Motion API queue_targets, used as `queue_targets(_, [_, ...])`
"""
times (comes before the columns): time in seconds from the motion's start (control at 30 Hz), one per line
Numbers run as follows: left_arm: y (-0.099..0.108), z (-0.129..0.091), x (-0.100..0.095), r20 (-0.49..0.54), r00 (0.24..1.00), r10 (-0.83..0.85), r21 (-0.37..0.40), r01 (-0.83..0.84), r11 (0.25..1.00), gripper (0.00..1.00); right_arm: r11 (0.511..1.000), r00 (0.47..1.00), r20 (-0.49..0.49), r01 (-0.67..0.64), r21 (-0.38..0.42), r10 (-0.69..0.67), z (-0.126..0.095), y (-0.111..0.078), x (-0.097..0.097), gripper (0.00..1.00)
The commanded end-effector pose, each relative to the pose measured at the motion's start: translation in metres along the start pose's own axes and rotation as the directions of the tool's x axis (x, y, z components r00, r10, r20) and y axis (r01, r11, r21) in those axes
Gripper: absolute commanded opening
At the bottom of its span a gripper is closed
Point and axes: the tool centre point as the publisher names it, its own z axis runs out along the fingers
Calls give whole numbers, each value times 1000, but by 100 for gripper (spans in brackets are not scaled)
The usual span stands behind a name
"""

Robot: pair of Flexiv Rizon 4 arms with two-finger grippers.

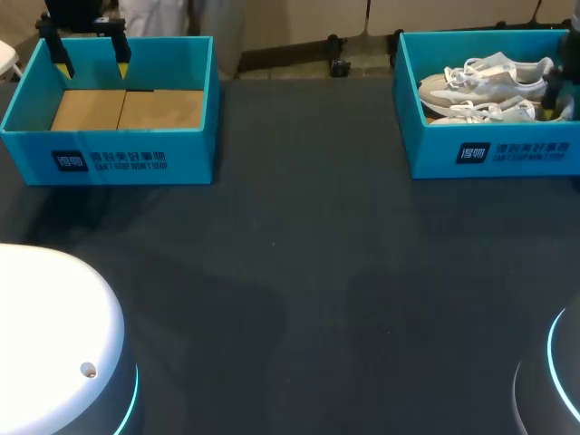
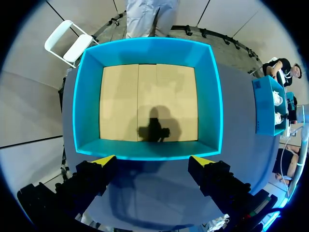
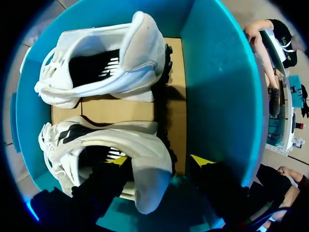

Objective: Take the shoe out of the shoebox, open the shoe tongue, remove and reinsert the insole, then place the shoe into the shoebox

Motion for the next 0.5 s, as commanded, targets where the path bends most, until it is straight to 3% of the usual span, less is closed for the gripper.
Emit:
queue_targets(0.03, [0,0,0,0,1000,0,0,0,1000,100,1000,1000,-18,-9,15,9,9,6,0,75])
queue_targets(0.27, [0,0,0,0,1000,0,0,0,1000,100,1000,999,-35,-14,28,15,19,5,1,73])
queue_targets(0.37, [0,0,0,0,1000,0,0,0,1000,100,999,999,-45,-22,31,23,22,3,2,52])
queue_targets(0.5, [0,0,0,0,1000,0,0,0,1000,100,999,999,-42,-22,47,24,27,2,4,43])
